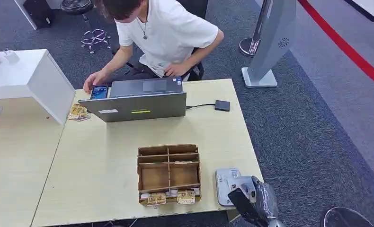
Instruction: Pass the card to the sensor for recognition and then transmit it.
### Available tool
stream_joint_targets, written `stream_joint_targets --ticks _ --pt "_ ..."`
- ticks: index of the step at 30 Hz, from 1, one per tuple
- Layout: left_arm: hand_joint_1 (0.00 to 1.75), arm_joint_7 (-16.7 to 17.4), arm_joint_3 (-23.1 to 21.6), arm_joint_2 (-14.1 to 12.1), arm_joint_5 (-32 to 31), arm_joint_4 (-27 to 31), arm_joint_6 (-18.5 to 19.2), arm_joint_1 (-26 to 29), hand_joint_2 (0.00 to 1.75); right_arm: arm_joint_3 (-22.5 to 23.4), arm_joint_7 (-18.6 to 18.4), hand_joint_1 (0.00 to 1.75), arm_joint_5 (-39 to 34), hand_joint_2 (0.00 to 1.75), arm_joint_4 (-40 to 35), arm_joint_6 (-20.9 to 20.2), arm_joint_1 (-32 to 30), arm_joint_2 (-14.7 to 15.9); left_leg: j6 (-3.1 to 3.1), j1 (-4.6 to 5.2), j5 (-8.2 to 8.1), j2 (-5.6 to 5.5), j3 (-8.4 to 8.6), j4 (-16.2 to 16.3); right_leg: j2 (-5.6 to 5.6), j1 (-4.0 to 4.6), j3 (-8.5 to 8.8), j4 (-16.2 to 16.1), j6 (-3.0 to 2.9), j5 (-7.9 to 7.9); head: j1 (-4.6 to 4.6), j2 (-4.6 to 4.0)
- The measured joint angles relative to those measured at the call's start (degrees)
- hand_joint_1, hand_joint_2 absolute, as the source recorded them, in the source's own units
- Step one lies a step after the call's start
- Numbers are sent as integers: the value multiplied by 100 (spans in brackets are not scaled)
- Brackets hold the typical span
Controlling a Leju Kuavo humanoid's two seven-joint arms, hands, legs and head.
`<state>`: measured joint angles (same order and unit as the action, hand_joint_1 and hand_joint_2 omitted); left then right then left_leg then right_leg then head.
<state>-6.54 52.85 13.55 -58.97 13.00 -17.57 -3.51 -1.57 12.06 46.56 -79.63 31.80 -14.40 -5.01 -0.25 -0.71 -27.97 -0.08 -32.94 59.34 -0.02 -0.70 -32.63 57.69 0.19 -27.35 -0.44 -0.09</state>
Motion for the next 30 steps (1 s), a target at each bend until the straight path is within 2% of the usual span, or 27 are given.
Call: stream_joint_targets --ticks 15,22,30 --pt "0 9 9 4 -57 0 2 0 0 328 -35 175 549 175 -374 444 -65 -125 0 0 0 -1 -2 0 0 0 -1 0 0 0 -2 0" --pt "0 13 9 7 -94 0 0 3 0 428 66 175 924 175 -889 721 -199 -269 0 0 0 0 -5 0 0 0 -5 0 -1 -1 0 0" --pt "0 17 15 7 -168 0 9 3 0 433 256 175 1477 175 -1661 782 -347 -485 0 0 0 0 -7 -1 0 0 -7 0 -1 -1 0 0"
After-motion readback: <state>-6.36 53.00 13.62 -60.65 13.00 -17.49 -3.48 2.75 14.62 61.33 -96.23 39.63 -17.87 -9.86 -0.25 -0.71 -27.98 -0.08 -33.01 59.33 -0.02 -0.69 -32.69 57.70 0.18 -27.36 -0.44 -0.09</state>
